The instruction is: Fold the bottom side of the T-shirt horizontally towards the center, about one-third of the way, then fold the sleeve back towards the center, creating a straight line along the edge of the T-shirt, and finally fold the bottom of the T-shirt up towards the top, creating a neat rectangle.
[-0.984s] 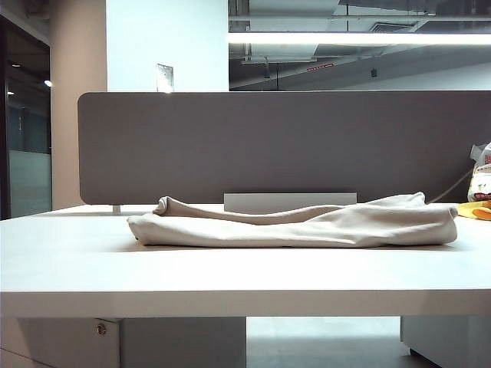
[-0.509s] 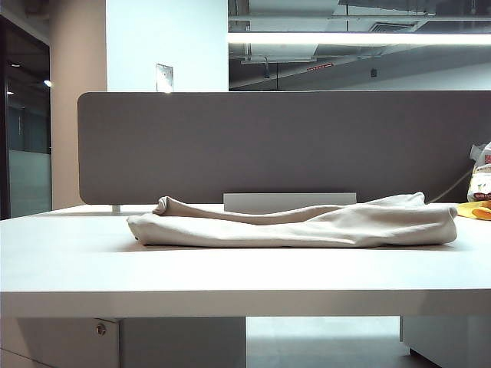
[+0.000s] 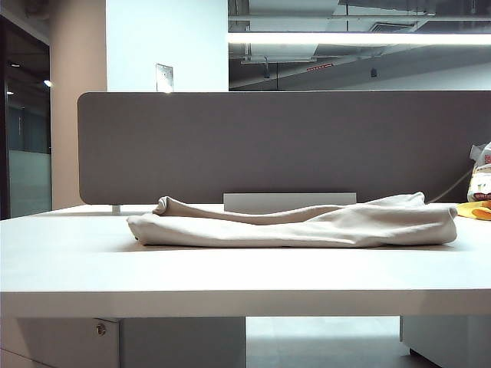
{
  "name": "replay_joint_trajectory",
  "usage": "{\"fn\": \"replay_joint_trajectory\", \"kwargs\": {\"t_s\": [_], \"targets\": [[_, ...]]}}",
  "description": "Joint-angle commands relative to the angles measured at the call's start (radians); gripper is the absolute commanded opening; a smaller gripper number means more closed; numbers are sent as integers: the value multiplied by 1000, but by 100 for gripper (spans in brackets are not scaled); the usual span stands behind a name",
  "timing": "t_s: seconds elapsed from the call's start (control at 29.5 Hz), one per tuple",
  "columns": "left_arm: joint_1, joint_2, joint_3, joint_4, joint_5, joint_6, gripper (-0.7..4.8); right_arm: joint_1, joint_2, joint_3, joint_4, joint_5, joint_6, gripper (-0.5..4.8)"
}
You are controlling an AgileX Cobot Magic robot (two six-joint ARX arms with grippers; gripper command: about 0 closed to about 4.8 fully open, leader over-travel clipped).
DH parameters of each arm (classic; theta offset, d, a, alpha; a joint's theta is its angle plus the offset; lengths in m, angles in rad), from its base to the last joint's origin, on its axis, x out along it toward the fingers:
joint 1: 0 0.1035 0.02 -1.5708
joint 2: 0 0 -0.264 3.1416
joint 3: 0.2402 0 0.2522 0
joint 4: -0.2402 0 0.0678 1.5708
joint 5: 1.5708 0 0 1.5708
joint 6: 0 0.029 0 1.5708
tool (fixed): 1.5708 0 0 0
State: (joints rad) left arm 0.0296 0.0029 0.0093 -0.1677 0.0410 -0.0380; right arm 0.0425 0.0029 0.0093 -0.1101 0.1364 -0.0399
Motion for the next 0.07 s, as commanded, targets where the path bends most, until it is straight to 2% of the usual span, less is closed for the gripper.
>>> {"fn": "replay_joint_trajectory", "kwargs": {"t_s": [0.03, 0.07], "targets": [[0, 0, -2, -14, 1, 4, 52, 1, 0, -4, 20, 0, -2, -6], [0, 0, -2, -14, 1, 4, 52, 1, 0, -4, 20, 0, -2, -6]]}}
